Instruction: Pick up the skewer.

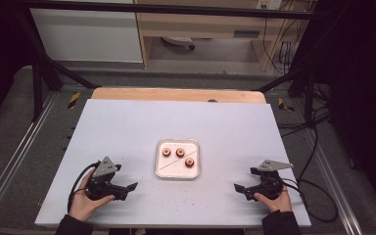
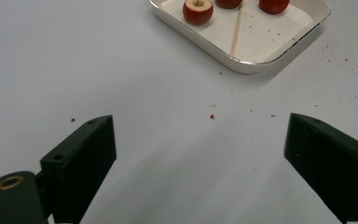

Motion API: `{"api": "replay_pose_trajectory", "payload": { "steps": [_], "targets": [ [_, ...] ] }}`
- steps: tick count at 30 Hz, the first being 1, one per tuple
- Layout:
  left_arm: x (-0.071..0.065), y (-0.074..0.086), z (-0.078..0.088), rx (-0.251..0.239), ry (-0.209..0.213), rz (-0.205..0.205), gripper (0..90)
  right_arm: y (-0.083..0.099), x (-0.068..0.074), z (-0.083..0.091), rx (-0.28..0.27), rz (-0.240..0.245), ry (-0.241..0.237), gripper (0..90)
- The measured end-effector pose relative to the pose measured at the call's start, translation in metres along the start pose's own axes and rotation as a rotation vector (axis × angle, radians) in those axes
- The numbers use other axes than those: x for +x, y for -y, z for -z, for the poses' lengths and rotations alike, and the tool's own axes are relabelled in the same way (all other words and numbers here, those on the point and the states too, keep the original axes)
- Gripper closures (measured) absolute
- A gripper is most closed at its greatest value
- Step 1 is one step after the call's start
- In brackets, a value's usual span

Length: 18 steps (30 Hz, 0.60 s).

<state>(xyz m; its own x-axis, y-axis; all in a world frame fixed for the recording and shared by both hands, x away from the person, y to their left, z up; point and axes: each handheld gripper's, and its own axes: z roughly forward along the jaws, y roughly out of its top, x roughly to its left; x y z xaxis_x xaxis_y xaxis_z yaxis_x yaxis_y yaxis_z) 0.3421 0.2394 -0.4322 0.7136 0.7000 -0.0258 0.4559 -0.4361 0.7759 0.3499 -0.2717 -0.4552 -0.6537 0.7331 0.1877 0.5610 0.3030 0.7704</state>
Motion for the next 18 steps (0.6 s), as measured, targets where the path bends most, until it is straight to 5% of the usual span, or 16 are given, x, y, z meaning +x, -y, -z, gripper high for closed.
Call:
{"api": "replay_pose_trajectory", "payload": {
  "steps": [18],
  "targets": [
    [-0.015,-0.037,-0.019,0.026,0.014,-0.048,9.1,-0.001,0.002,-0.002,0.018,0.006,-0.004,0.6]
  ]
}}
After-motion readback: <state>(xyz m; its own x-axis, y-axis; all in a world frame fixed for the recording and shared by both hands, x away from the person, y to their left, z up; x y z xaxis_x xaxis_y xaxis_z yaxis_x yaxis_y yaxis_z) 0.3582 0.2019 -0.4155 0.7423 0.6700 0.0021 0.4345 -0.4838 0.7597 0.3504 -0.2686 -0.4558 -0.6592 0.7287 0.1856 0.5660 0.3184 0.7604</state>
